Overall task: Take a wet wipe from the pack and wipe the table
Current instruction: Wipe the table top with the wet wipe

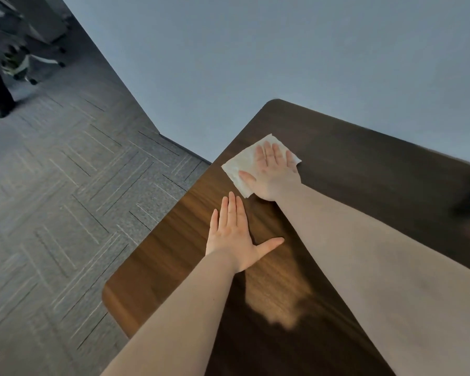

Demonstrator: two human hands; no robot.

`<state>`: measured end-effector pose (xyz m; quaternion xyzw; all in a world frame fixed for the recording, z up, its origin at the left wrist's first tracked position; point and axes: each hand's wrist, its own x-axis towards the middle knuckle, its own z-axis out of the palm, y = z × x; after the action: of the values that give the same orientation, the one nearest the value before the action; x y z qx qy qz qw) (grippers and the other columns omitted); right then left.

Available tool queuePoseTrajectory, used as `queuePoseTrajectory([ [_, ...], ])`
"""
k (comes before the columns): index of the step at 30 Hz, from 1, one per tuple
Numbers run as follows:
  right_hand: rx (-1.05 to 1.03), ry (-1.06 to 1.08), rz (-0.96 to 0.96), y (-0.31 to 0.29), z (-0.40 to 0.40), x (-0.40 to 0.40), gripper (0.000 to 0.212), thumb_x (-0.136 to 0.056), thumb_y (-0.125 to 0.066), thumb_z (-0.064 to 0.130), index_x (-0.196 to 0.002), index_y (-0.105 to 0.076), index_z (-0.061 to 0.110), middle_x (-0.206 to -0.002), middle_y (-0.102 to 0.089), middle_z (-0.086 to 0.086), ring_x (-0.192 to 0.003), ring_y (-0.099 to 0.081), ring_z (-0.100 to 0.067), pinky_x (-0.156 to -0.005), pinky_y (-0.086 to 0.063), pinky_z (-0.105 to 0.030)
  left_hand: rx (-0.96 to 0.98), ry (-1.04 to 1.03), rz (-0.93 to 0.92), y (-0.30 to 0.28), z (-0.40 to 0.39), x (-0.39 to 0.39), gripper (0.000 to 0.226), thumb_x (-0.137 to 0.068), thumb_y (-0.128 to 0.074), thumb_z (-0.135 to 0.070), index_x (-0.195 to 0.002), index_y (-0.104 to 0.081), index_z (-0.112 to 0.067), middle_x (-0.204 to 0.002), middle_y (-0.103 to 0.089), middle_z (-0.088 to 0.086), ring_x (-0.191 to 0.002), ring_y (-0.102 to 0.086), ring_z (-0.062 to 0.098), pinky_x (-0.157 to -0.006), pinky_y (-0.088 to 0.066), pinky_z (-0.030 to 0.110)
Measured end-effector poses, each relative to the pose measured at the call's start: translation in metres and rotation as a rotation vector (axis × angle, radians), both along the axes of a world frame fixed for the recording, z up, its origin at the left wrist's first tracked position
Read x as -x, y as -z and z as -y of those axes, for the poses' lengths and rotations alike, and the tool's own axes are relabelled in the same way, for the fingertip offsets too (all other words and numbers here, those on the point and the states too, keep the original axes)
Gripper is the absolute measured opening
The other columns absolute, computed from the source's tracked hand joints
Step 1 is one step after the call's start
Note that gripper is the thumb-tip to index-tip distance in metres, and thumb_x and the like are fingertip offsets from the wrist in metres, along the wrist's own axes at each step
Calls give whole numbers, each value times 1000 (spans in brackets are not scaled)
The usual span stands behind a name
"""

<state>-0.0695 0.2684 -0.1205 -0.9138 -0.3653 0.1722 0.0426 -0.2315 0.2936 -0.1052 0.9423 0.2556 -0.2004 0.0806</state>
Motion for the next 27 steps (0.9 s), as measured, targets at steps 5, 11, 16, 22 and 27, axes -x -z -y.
queuePoseTrajectory([
  [5, 30, -8, -8, 1, 27, 6, 77, -93, -9, 63, -150, 12, 16, -160, 14, -7, -146, 14, -24, -117, 10, -45, -3, 1, -1, 1, 0, 0, 121, -64, -17, -92, -145, 19, -10, -156, 23, 7, -143, 21, 24, -116, 8, 42],
  [11, 48, 156, -87, -5, 116, 24, 78, -91, -9, 66, -149, 14, 18, -159, 17, -2, -145, 18, -20, -118, 11, -41, -41, 30, -60, -7, 2, -2, 124, -62, -14, -92, -146, 16, -6, -158, 18, 11, -145, 14, 26, -117, 1, 42],
  [16, 92, 363, -100, -10, 214, 34, 78, -91, -8, 67, -148, 16, 20, -159, 17, 0, -145, 18, -17, -118, 11, -39, -79, 265, 31, -21, 22, -10, 108, -72, -11, -81, -149, 6, -6, -160, 8, 9, -146, 5, 20, -119, -6, 37],
  [22, 134, 549, -72, -13, 329, 51, 78, -91, -7, 66, -148, 16, 19, -160, 15, -2, -146, 15, -18, -118, 9, -39, 15, 475, 103, -26, 120, -32, 98, -81, -17, -76, -150, 6, -10, -160, 9, 3, -146, 7, 15, -118, -3, 33],
  [27, 156, 719, -75, -14, 432, 56, 78, -91, -7, 66, -149, 15, 19, -160, 15, -2, -146, 14, -18, -119, 7, -40, 36, 665, 60, -17, 209, -56, 98, -81, -17, -78, -149, 11, -12, -159, 13, 1, -145, 11, 15, -117, 0, 34],
])
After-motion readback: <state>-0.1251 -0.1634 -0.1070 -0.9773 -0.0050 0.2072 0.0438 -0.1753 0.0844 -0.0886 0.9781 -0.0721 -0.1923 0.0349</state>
